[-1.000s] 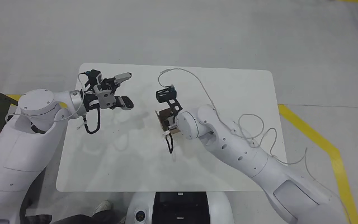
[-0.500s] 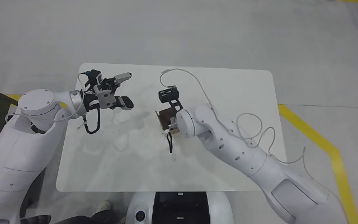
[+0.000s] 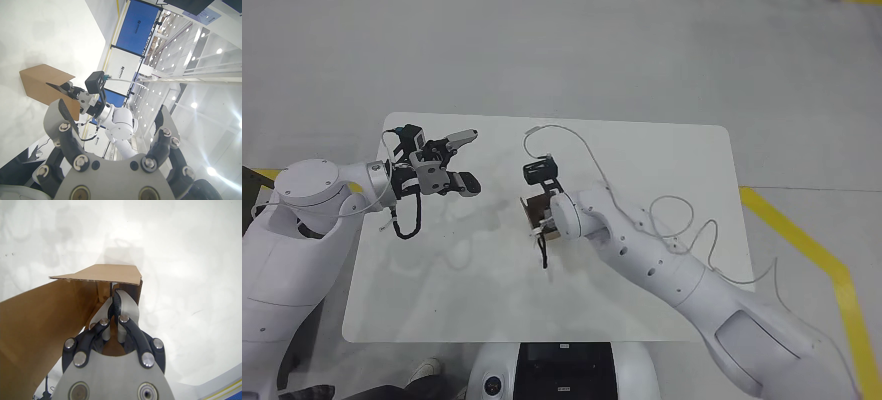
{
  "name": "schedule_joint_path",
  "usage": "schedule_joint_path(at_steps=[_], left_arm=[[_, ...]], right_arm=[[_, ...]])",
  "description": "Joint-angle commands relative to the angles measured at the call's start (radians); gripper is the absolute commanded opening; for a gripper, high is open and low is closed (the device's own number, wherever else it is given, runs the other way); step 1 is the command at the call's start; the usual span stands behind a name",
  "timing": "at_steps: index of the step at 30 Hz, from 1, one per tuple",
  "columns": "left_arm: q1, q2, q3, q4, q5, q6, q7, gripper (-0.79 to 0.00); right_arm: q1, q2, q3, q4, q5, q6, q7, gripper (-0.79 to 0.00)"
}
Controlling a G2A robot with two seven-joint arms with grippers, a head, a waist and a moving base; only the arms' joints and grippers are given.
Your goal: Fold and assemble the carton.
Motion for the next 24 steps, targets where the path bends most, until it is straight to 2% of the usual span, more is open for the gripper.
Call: schedule_joint_path(at_steps=[1, 10, 24], left_arm=[[0.000, 0.000, 0.000, 0.000, 0.000, 0.000, 0.000, 0.000], [0.000, 0.000, 0.000, 0.000, 0.000, 0.000, 0.000, 0.000], [0.000, 0.000, 0.000, 0.000, 0.000, 0.000, 0.000, 0.000]], right_arm=[[0.008, -0.010, -0.008, 0.028, 0.004, -0.004, -0.003, -0.785], [0.019, -0.047, -0.023, 0.122, 0.026, -0.023, -0.028, -0.785], [0.018, -0.080, -0.022, 0.205, 0.018, -0.053, -0.042, -0.785]])
